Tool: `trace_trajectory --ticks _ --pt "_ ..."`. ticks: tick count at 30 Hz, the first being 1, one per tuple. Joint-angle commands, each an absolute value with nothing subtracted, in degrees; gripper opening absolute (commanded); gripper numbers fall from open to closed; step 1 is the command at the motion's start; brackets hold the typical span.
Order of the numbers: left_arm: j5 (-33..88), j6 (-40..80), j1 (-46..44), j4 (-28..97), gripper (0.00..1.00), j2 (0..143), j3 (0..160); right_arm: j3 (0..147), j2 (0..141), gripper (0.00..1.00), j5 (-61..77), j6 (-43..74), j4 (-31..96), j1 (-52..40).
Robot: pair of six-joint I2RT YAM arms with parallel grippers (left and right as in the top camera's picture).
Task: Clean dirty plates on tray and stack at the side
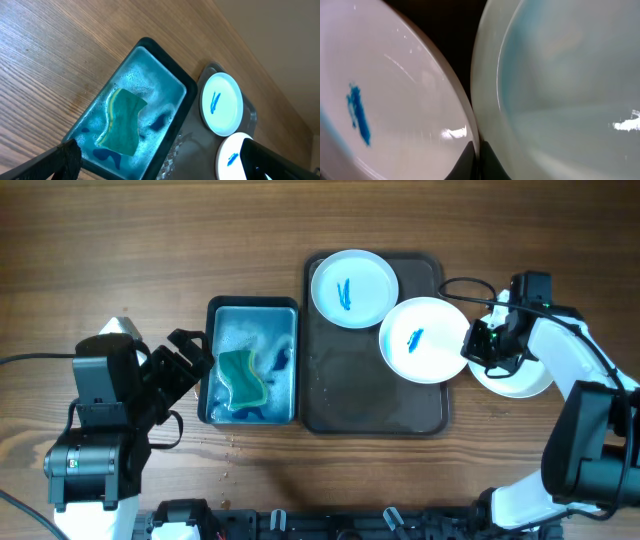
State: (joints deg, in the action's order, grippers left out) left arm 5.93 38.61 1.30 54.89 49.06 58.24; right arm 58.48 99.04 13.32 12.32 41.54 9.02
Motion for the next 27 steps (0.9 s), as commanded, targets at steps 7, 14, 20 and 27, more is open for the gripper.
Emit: trace_trajectory --ticks 7,14,20,27 --pt "6.39 37.69 1.78 54.81 1.00 48.80 58.87 58.24 83.05 0.04 15.14 12.58 51.29 6.31" --pt "6.39 37.69 1.78 54.81 1.00 48.80 58.87 50.98 82.15 0.04 14.85 17.10 46.26 -7.20" --pt "6.39 37.71 1.78 54.78 1.00 48.80 58.87 41.71 84.93 0.04 11.22 24.53 32.60 -12.60" --pt "10.02 37.71 1.78 54.81 1.00 48.80 58.87 42.87 85.47 0.24 9.87 16.49 30.55 -11.92"
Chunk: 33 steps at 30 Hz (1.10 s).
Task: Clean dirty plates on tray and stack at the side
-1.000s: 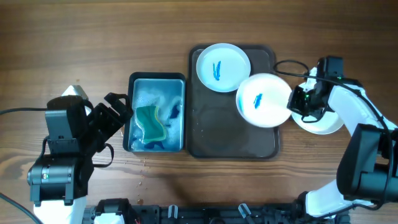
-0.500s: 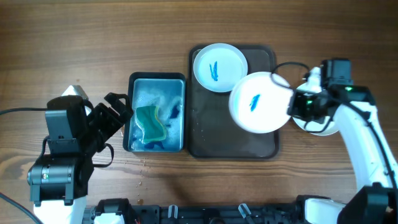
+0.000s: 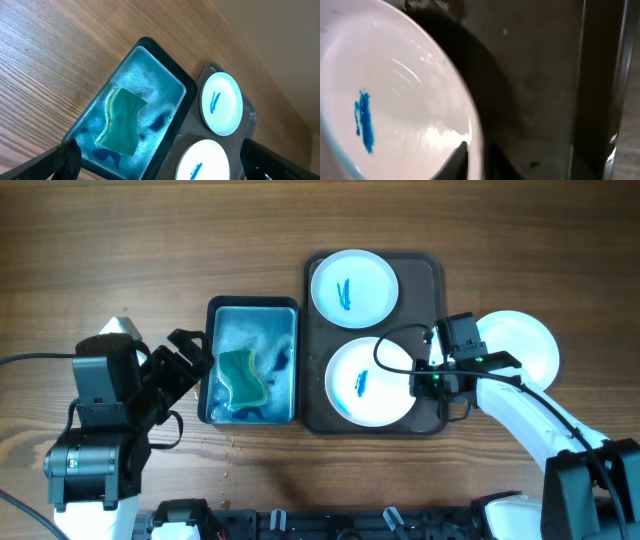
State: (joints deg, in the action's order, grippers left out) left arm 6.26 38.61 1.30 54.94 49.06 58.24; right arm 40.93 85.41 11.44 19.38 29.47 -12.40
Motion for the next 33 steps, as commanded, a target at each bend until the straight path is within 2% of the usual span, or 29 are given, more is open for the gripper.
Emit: trace_trajectory --ticks 1,10,12,14,15,19,23,26,28,30,31,33 --pt "11.29 37.69 1.72 54.48 1.00 48.90 58.87 43.81 85.27 0.24 9.87 16.45 31.97 -11.86" --pt "20.03 33.58 -2.76 56.66 1.00 56.97 58.87 49.76 78.13 0.25 9.93 15.16 40.10 -11.66" --pt "20.05 33.21 -3.53 56.84 0.86 58.89 58.76 49.74 76.12 0.25 10.13 15.16 40.86 -11.66" --pt "17.93 33.39 -5.26 57.67 0.64 61.56 58.35 49.74 74.46 0.25 10.44 15.18 41.71 -11.66" --pt "15.70 33.87 -6.46 58.35 0.60 63.13 57.89 49.74 73.80 0.25 10.59 15.22 42.17 -11.66" --pt "3.88 40.14 -11.94 58.13 0.62 71.29 54.24 49.74 73.12 0.25 10.57 15.49 43.59 -11.66" --pt "1.50 40.34 -15.29 51.66 0.63 80.07 51.48 49.71 73.19 0.25 10.59 15.68 43.97 -11.66" --pt "-0.19 40.40 -17.32 47.75 0.56 88.09 51.42 49.71 73.19 0.25 10.61 16.75 44.01 -11.66" --pt "-2.11 40.95 -17.82 45.98 0.50 92.09 51.42 49.71 73.19 0.25 11.20 16.78 44.03 -11.66" --pt "-3.36 40.99 -17.82 44.40 0.23 95.83 51.42 49.71 73.19 0.25 11.97 16.78 44.21 -11.66" --pt "-3.07 40.99 -17.74 43.94 0.04 97.17 51.42 49.71 73.17 0.25 12.12 16.78 44.25 -11.66" --pt "-2.42 40.99 -17.74 43.42 0.04 98.52 51.42 49.71 73.17 0.24 12.10 16.78 44.42 -11.66"
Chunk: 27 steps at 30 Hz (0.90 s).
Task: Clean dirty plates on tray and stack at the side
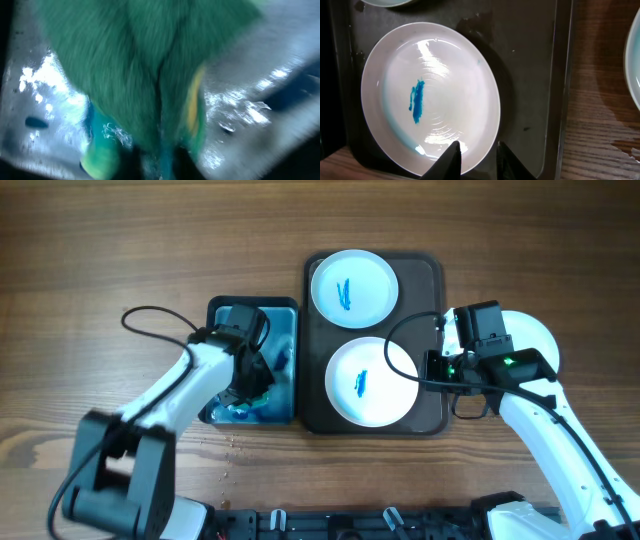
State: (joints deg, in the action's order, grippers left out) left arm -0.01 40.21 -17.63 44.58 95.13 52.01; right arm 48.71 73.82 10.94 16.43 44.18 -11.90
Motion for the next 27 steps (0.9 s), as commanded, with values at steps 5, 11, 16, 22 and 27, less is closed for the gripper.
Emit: trace_trajectory --ticks 5,11,16,22,27 --pt "-0.16 40.97 -17.54 45.98 0.04 96.57 54.11 49.71 73.17 0.24 12.10 16.75 44.42 -11.66" --pt "-2.74 39.03 -17.19 51.75 0.57 89.56 59.44 49.71 73.17 0.24 12.10 16.78 44.47 -11.66" --pt "-15.66 39.00 -17.21 49.98 0.65 89.58 57.91 49.71 73.19 0.24 12.10 16.80 44.40 -11.66" --pt "-15.40 39.00 -17.21 37.74 0.55 95.48 50.37 49.71 73.19 0.24 12.08 18.20 44.42 -11.66" --pt "-14.61 37.69 -17.19 34.26 0.04 99.18 49.45 49.71 73.19 0.24 12.10 18.20 44.42 -11.66"
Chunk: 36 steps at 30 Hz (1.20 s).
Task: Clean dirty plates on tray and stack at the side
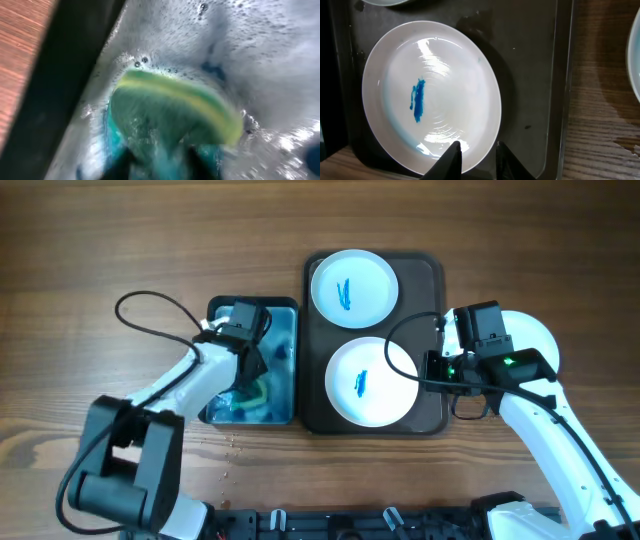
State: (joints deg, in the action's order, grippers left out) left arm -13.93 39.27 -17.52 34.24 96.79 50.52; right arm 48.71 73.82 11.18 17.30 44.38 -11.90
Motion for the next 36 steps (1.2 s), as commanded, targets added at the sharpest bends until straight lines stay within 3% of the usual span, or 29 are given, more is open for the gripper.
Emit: trace_trajectory --ticks 1,4,5,7,8,12,13,18,22,24,25,30,36 --pt "-14.57 37.71 -17.19 35.00 0.04 98.80 50.43 49.71 73.17 0.24 12.08 18.17 44.42 -11.66" --pt "-14.57 37.71 -17.19 38.89 0.04 97.38 54.30 49.71 73.17 0.24 12.08 18.17 44.45 -11.66" --pt "-14.37 37.71 -17.19 40.64 0.12 96.66 55.88 49.71 73.19 0.24 12.08 18.15 44.45 -11.66" --pt "-13.39 37.74 -17.19 44.60 0.39 95.04 59.05 49.71 73.17 0.24 12.10 18.17 44.42 -11.66" --pt "-12.56 37.71 -17.19 46.54 0.48 94.26 60.42 49.71 73.19 0.24 12.08 18.17 44.42 -11.66" --pt "-8.14 37.74 -17.21 51.51 0.69 92.20 62.30 49.71 73.19 0.24 12.08 18.17 44.42 -11.66" --pt "-7.38 37.74 -17.21 52.27 0.70 92.23 62.24 49.71 73.19 0.24 12.08 18.17 44.40 -11.66" --pt "-7.11 37.76 -17.21 52.58 0.63 92.62 57.78 49.71 73.19 0.24 12.08 18.13 44.42 -11.66" --pt "-6.72 38.00 -17.67 45.50 0.47 93.47 49.80 49.71 73.19 0.24 12.08 18.15 44.42 -11.66" --pt "-6.46 37.95 -17.78 41.30 0.29 93.56 46.26 49.71 73.17 0.24 12.08 18.17 44.42 -11.66" --pt "-6.46 37.95 -17.78 39.99 0.07 93.54 45.12 49.71 73.19 0.25 12.08 18.17 44.40 -11.66" --pt "-6.48 37.69 -17.74 41.58 0.04 92.92 47.27 49.69 73.25 0.29 9.50 21.61 44.36 -11.66" --pt "-6.46 33.10 -17.89 52.84 0.04 89.36 60.47 49.60 75.16 0.31 6.61 28.62 43.99 -11.55"
